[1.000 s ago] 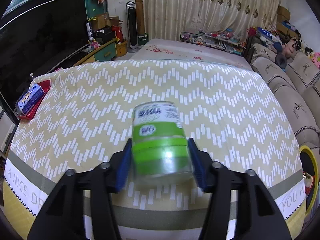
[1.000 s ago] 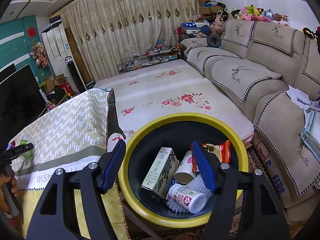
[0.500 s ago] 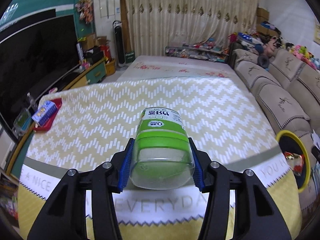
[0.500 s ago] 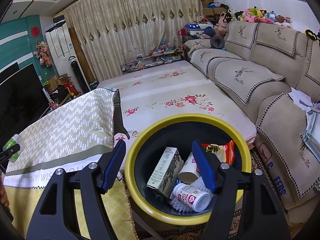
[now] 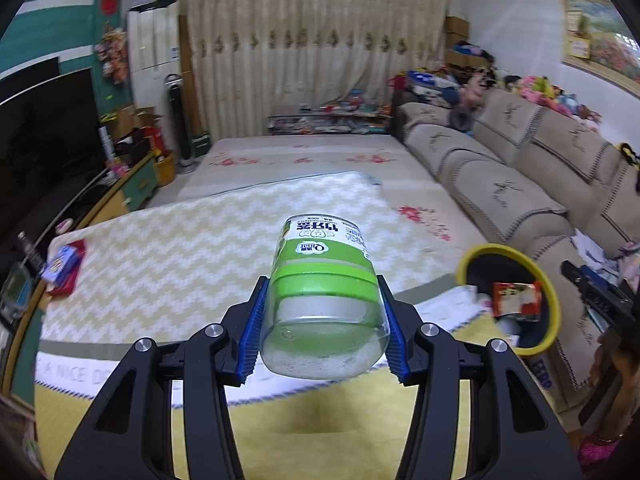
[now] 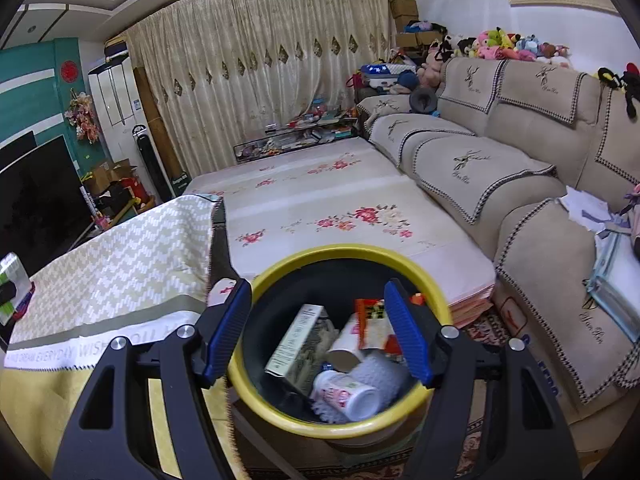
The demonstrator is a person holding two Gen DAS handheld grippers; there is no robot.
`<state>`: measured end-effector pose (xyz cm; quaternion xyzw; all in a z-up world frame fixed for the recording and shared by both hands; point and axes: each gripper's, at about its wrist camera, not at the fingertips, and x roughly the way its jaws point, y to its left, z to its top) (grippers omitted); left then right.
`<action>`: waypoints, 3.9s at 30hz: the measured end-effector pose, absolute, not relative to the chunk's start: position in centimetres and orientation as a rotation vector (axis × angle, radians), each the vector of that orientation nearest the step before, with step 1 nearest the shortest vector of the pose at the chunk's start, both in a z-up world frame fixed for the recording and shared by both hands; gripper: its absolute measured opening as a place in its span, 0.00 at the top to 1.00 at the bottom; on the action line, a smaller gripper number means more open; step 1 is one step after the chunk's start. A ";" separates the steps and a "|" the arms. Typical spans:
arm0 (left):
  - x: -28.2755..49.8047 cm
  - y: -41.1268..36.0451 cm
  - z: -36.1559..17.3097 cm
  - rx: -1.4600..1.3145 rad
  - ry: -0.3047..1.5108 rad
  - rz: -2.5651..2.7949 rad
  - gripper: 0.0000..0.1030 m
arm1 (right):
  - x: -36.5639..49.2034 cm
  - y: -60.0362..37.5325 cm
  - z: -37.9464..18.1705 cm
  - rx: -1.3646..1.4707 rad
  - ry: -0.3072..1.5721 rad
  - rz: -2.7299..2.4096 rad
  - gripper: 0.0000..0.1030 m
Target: Collect trash
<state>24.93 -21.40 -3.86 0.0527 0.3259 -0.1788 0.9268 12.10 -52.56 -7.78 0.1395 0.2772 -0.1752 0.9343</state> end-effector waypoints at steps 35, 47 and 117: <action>27.8 -50.6 -12.0 0.264 0.811 -0.741 0.22 | 3.6 -59.1 -8.7 0.316 0.534 -0.565 0.33; 19.3 -30.9 -1.7 0.147 0.516 -0.588 0.05 | 5.5 -50.6 -7.1 0.241 0.547 -0.322 0.29; 4.0 -4.3 -0.8 0.003 0.462 -0.003 0.05 | 3.3 -38.3 -1.1 0.088 0.463 -0.060 0.07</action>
